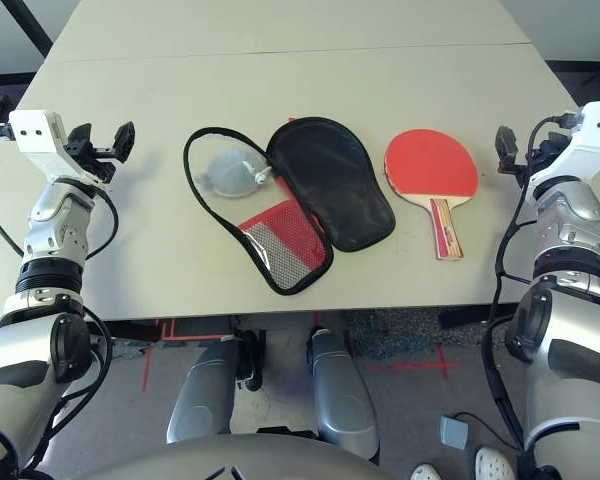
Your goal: Store the ping-pong paddle in its case and zip it.
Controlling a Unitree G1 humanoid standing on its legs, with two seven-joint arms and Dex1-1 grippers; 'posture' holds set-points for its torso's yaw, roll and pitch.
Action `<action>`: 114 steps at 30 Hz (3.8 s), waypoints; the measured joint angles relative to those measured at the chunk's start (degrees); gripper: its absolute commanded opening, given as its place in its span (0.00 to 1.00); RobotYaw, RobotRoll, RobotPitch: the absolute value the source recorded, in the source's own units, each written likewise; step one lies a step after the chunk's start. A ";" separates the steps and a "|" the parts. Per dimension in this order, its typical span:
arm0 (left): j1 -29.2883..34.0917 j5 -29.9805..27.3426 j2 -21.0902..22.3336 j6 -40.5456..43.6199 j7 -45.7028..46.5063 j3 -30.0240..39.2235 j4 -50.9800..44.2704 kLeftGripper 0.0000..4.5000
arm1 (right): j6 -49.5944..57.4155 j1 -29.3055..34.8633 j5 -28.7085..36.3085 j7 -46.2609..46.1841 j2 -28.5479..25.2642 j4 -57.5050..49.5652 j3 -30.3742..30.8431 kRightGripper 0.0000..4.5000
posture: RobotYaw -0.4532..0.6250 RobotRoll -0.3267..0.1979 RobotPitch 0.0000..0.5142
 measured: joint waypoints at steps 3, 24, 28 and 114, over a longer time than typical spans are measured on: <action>-2.05 0.01 1.52 -0.01 -0.04 0.04 0.21 1.00 | 0.00 -0.32 0.03 0.15 1.56 -0.70 0.13 0.99 | 0.28 0.62 0.43; 4.22 -13.87 9.45 37.09 -21.79 -9.97 -44.96 1.00 | 11.75 -2.99 -1.29 4.02 4.77 -12.41 5.53 0.99 | 0.36 0.62 0.50; 5.15 -16.67 11.47 42.69 -25.34 -11.78 -51.43 1.00 | 22.93 1.21 -2.59 1.28 4.05 -25.61 7.73 0.99 | 0.35 0.62 0.52; 8.17 -14.03 11.42 44.35 -30.54 -17.93 -55.79 1.00 | 101.52 10.08 23.42 -28.76 13.47 -90.71 22.85 0.23 | 0.39 0.62 0.53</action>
